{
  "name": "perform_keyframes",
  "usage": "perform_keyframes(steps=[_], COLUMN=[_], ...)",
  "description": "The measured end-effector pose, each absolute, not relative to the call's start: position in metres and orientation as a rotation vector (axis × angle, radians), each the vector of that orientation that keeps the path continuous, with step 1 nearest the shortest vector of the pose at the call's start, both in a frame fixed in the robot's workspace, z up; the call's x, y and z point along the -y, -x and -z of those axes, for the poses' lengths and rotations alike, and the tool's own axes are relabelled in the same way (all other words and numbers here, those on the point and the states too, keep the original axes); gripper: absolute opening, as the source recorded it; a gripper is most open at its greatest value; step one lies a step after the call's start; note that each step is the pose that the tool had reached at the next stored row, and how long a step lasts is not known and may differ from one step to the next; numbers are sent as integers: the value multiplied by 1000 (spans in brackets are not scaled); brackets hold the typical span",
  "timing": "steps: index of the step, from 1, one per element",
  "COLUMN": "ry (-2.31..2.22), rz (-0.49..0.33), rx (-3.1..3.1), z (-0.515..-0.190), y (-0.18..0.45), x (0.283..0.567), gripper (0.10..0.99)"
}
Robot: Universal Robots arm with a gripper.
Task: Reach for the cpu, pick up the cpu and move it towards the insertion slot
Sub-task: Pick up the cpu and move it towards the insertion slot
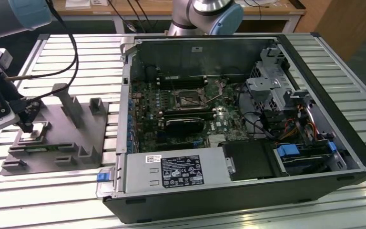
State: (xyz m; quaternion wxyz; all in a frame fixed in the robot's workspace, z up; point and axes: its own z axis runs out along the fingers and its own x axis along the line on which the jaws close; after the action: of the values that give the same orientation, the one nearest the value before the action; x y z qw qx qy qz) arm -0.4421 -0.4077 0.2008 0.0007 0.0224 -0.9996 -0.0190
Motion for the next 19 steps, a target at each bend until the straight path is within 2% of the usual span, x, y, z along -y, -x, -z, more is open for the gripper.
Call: perform_keyframes(steps=[1,2,3,5,6,7,8,11,13,14,19], ry=[-70,-70,-70,-71,-71,-71,-71,-71,-71,-71,-72], rz=[60,60,60,60,60,60,60,60,60,60,55], rx=[3139,3139,3139,3139,3139,3139,3139,3139,3139,3139,3150], z=[-201,-201,-201,-201,-201,-201,-201,-201,-201,-201,-195], y=[442,442,442,442,442,442,442,442,442,442,443], x=[408,408,408,408,408,408,408,408,408,408,408], gripper=[114,169,169,294,294,353,353,525,525,592,592])
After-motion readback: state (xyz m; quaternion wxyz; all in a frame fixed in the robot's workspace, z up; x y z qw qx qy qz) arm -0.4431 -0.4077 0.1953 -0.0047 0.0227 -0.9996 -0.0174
